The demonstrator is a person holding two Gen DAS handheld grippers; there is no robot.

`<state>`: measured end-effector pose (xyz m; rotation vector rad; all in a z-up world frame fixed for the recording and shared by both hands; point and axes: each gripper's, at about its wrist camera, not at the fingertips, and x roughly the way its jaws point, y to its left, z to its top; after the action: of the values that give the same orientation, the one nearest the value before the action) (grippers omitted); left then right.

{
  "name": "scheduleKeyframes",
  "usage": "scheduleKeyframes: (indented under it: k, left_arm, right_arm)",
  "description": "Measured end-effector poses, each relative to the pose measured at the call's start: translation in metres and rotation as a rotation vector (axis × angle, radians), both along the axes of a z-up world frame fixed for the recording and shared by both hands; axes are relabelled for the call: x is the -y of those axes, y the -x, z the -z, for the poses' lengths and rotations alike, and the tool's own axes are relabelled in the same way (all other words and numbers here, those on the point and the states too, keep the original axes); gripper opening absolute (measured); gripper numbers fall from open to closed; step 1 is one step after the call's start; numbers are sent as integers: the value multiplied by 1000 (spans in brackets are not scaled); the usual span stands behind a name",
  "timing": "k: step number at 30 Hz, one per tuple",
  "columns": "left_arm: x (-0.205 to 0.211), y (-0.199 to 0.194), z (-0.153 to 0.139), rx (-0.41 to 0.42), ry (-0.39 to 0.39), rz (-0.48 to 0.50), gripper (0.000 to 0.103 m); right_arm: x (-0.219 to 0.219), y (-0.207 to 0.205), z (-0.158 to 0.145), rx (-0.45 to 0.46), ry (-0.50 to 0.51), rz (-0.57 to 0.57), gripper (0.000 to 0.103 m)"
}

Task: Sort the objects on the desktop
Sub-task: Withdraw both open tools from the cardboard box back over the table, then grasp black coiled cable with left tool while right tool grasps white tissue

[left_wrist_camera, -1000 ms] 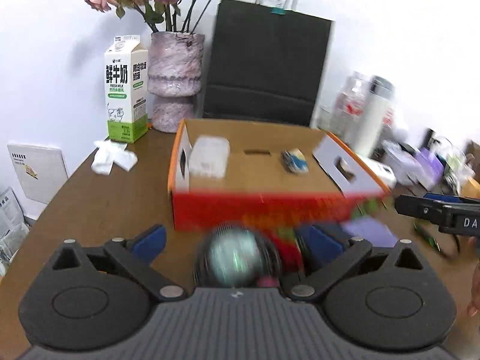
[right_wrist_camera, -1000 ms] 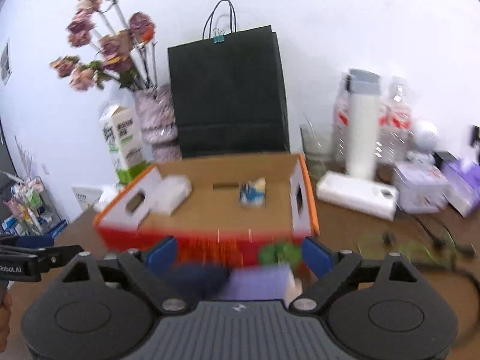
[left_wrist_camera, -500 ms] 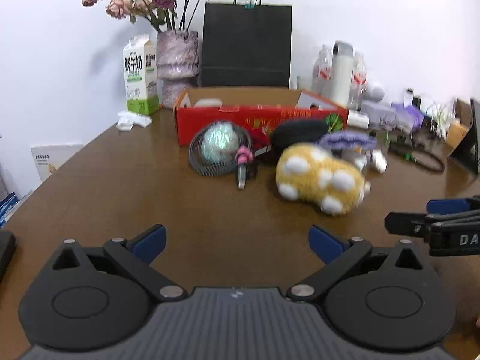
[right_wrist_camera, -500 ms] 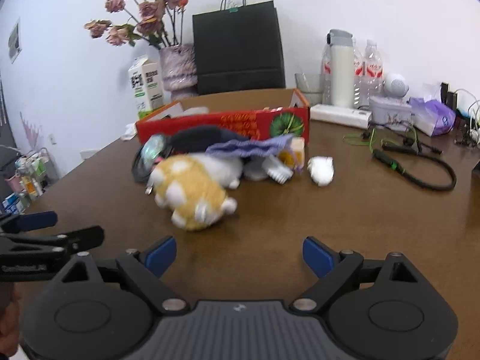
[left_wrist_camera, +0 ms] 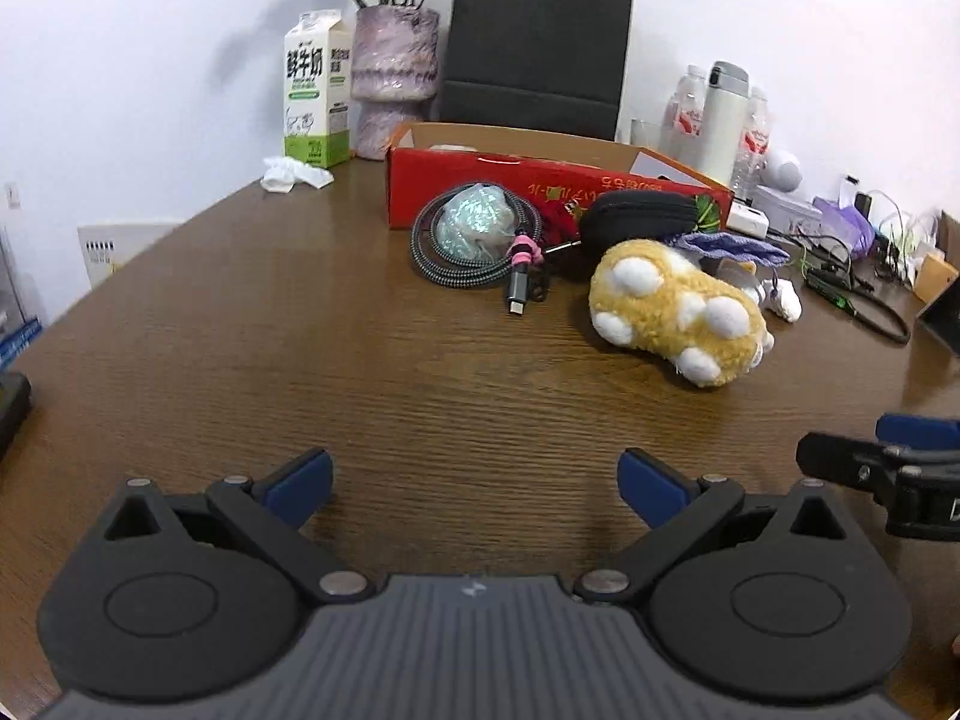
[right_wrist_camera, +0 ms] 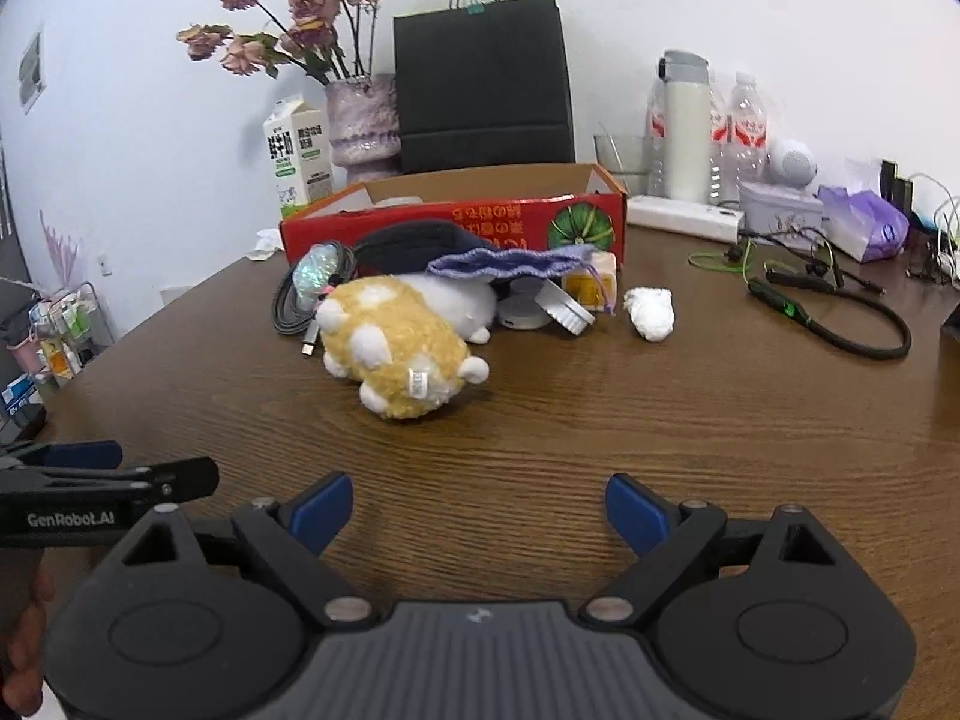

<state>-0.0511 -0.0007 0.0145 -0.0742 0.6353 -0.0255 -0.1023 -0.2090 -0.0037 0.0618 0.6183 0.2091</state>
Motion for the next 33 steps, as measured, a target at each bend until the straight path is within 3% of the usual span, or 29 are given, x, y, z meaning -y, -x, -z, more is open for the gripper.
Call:
scheduleKeyframes:
  k: [10,18,21,24,26,28,33]
  left_arm:
    - [6,-3,-2,-36,-22,40,103]
    - [11,-32,-22,15,-4,95,103]
    - [11,-55,-32,58,-13,115,103]
    - [-1,-80,-41,107,-21,92,102]
    - [-13,-100,-43,102,-13,63,97]
    - [-27,-119,-42,72,12,29,81]
    - [-45,-148,-30,25,-5,-15,55]
  right_arm:
    - [2,-6,1,-26,-2,-3,91]
    - [17,-26,-4,-28,5,28,91]
    - [33,-46,-10,-1,23,44,87]
    - [47,-74,-13,15,87,58,76]
    - [56,-92,-13,27,115,73,68]
    - [65,-110,-11,29,119,79,65]
    - [74,-149,2,4,121,63,58]
